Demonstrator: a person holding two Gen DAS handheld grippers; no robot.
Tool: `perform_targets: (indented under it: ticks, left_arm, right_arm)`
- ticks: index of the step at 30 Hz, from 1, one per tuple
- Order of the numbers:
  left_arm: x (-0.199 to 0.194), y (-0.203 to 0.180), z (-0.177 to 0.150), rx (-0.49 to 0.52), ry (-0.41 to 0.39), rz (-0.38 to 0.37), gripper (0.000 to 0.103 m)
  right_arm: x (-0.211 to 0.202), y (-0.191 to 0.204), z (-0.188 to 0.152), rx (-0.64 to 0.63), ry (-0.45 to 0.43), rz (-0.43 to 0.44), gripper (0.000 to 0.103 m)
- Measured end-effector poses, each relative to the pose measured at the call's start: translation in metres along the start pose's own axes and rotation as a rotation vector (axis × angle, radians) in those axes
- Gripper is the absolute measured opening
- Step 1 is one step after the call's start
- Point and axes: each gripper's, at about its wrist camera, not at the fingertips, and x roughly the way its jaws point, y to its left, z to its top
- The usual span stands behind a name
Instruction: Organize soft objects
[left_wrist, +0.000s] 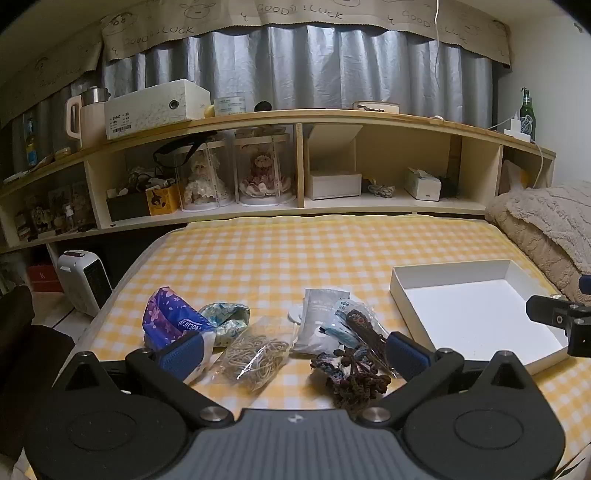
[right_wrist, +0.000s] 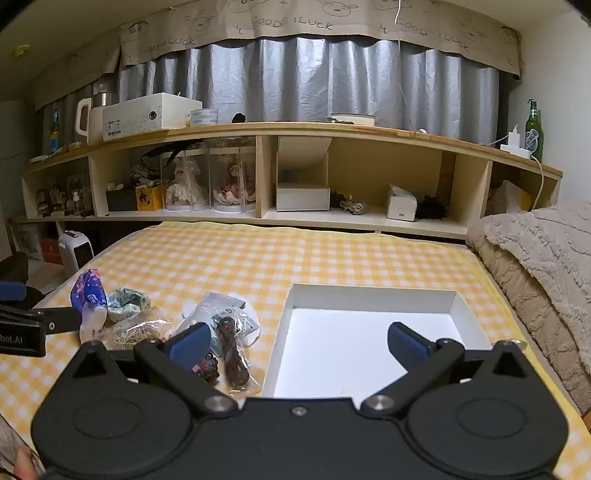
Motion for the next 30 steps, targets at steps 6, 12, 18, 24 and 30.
perform_targets:
  ticks: [6,12,18,24,30]
  left_arm:
    - [0.0001,0.0001,0.0,-0.003,0.0,-0.001,0.103]
    - [-0.0002,0.0,0.0,-0.002,0.0,-0.001,0.103]
    - [0.0003,0.0002,0.0002,-0.003,0.002,0.002,0.103]
    - [0.0001,0.0001,0.0002,-0.003,0.002,0.0,0.103]
    - [0.0001,0.0001,0.0002,-0.003,0.003,0.0,0.103]
  right_arm:
    - [0.0005,0.0007,-0.0001,-0.001,0.003,0.0,0.103]
    - [0.0006,0.0005,-0.0004,0.0,0.003,-0.001,0.103]
    - [0.0009,0.0008,-0.0002,0.001,0.004,-0.002,0.103]
    - [0.0001,0.001,0.0011,0.003,0.004,0.0,0.103]
    - [0.0002,-0.0004,0.001,0.001,0.003,0.0,0.103]
